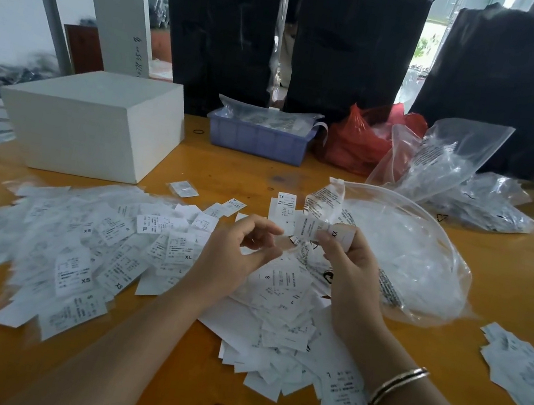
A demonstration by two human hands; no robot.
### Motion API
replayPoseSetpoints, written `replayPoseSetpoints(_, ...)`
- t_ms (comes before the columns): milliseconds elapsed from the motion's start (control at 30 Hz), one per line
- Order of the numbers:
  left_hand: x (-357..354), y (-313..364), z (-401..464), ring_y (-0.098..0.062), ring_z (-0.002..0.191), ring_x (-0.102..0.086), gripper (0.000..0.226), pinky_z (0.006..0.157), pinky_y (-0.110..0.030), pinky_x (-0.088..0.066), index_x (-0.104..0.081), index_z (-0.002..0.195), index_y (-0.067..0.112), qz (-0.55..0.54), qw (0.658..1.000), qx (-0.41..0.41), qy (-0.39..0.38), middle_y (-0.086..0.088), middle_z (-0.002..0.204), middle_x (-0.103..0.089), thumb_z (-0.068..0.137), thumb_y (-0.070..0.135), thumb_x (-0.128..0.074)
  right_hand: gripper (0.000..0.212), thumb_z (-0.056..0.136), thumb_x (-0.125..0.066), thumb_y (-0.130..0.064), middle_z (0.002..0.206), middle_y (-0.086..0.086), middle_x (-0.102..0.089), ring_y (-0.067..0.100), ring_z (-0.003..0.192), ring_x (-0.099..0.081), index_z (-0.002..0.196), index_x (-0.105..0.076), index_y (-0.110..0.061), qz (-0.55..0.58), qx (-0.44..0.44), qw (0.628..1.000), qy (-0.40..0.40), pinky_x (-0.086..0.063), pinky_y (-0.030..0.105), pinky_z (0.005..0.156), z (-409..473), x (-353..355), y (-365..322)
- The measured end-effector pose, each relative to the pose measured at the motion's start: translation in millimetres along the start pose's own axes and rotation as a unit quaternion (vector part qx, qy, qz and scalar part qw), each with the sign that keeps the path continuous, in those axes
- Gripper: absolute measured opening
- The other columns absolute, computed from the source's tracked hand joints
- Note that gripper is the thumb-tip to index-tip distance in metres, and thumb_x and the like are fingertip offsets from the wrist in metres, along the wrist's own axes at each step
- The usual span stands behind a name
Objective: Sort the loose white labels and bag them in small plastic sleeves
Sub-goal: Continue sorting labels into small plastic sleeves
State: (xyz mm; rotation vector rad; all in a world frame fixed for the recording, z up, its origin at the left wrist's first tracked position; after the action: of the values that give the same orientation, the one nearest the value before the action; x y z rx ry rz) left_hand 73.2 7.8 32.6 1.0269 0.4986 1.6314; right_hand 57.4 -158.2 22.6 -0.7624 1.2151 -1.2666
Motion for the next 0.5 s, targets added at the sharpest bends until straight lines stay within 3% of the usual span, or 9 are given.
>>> replayPoseSetpoints(133, -0.1, -0.5, -0.3, 0.004, 0.08, -0.06, 0.032, 0.074, -0.008, -0.047, -0.059, 0.094, 0.04, -0.003, 1.0, 0.002, -0.002, 0.014, 0.081, -0.065, 0.08, 0.015, -0.072, 0.002, 0.086, -0.065, -0.02, 0.083, -0.001, -0.071, 0.012, 0.076, -0.069, 0.086, -0.065, -0.018, -0.003, -0.003, 1.0, -0.023, -0.051, 0.017, 0.062, 0.3, -2.1, 1.6)
replayPoseSetpoints(300, 0.4, -2.0, -0.5, 0.004, 0.081, -0.06, 0.032, 0.075, -0.009, -0.048, -0.059, 0.093, 0.04, -0.005, 1.0, 0.007, 0.002, 0.016, 0.081, -0.065, 0.081, 0.014, -0.072, 0.018, 0.088, -0.064, -0.021, 0.074, -0.008, -0.066, 0.005, 0.068, -0.062, 0.073, -0.063, -0.03, -0.054, 0.027, 0.997, -0.045, -0.049, 0.015, 0.06, -0.5, -5.0, 0.5)
replayPoseSetpoints(500, 4.3, -5.5, 0.3, 0.002, 0.081, -0.062, 0.027, 0.072, -0.008, -0.048, -0.061, 0.093, 0.038, -0.038, 0.999, 0.031, 0.017, 0.02, 0.085, -0.066, 0.082, 0.016, -0.072, 0.004, 0.088, -0.063, -0.018, 0.078, -0.006, -0.07, 0.006, 0.071, -0.066, 0.084, -0.063, -0.016, 0.002, 0.031, 0.999, -0.02, -0.05, 0.013, 0.059, 2.5, 2.5, -0.8)
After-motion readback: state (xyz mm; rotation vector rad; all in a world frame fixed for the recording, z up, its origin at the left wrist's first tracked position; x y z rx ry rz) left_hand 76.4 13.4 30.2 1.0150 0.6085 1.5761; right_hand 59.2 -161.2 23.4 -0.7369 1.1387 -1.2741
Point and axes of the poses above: each hand's wrist, its own z-axis towards the middle knuckle, its own x-axis out of the back of the hand, y = z × x, the point moved 6 cm from there along z, towards the middle knuckle
